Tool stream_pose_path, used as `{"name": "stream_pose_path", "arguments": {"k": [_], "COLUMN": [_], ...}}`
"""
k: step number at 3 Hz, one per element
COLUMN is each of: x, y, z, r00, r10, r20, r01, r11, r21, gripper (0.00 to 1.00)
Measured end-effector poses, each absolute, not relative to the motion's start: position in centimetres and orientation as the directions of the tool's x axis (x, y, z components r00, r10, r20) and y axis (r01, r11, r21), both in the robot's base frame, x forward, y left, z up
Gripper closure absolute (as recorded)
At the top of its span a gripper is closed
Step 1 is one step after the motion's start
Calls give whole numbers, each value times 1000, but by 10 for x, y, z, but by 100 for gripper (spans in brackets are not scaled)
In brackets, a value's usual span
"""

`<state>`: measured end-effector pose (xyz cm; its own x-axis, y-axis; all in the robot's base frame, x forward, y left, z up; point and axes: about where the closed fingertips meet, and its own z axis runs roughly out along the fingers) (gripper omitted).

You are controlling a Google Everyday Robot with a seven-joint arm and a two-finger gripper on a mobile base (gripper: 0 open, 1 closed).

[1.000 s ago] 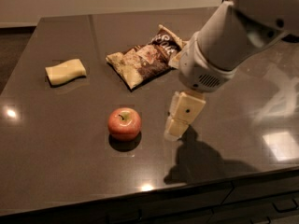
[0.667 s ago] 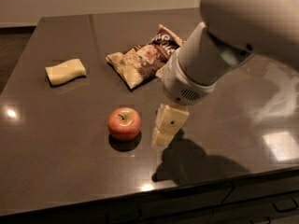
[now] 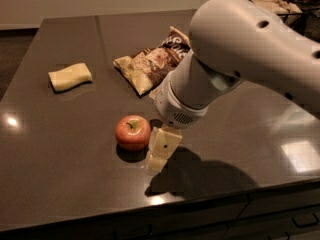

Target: Move apple near sponge

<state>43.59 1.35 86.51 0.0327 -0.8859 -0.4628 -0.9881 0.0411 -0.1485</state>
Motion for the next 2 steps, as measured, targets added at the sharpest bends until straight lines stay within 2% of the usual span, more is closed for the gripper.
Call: {"name": "stream_pose_path", "arguments": {"k": [2], "x": [433], "y": [44], "z": [854], "r00": [80], "r10": [-865], "r20": [-496], "r01": [-990], "r11": [-13], "r21": [-137], "gripper": [0]}}
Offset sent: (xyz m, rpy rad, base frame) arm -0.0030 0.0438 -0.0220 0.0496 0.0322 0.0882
